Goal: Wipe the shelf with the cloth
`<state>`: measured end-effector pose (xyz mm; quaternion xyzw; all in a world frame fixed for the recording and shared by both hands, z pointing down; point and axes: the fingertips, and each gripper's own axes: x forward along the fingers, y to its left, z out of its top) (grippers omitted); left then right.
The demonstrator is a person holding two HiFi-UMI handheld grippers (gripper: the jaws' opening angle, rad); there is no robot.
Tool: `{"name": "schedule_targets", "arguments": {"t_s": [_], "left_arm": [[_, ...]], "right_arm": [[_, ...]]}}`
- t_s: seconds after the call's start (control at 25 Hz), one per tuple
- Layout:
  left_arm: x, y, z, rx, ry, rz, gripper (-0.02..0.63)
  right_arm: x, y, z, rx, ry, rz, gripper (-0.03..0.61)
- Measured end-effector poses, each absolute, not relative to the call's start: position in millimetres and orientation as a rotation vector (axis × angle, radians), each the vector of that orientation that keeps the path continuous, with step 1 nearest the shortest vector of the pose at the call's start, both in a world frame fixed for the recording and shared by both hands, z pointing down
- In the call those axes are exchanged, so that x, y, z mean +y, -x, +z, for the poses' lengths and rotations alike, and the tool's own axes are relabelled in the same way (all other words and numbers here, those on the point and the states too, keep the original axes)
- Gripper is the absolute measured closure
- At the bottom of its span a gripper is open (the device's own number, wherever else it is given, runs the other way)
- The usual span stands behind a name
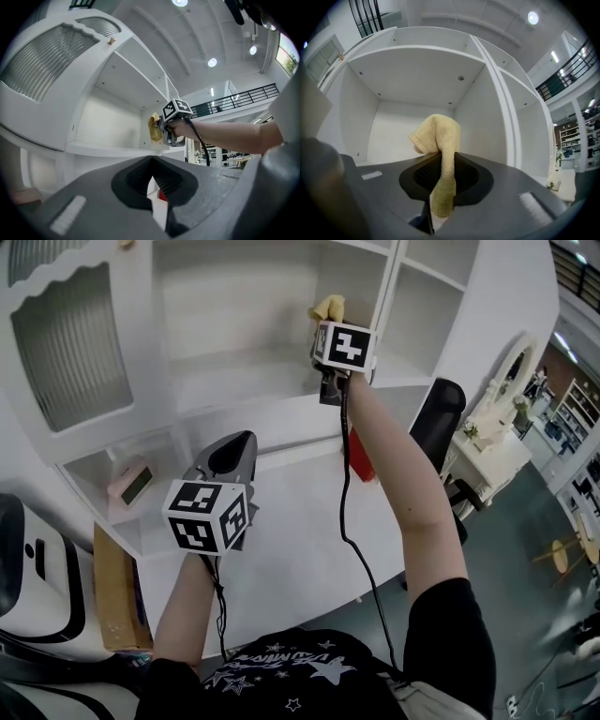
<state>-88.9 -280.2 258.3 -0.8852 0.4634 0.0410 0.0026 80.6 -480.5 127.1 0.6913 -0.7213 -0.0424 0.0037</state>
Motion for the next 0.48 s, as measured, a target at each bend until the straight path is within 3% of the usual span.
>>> {"name": "schedule_targets", "arguments": {"t_s": [0.48], "left_arm": [[-317.3, 128.8, 273.0, 1.679, 2.672, 0.072, 0.610]], "right_arm": [[-581.8, -37.2, 140.4, -2.243, -2.063, -0.125, 0.499]]}}
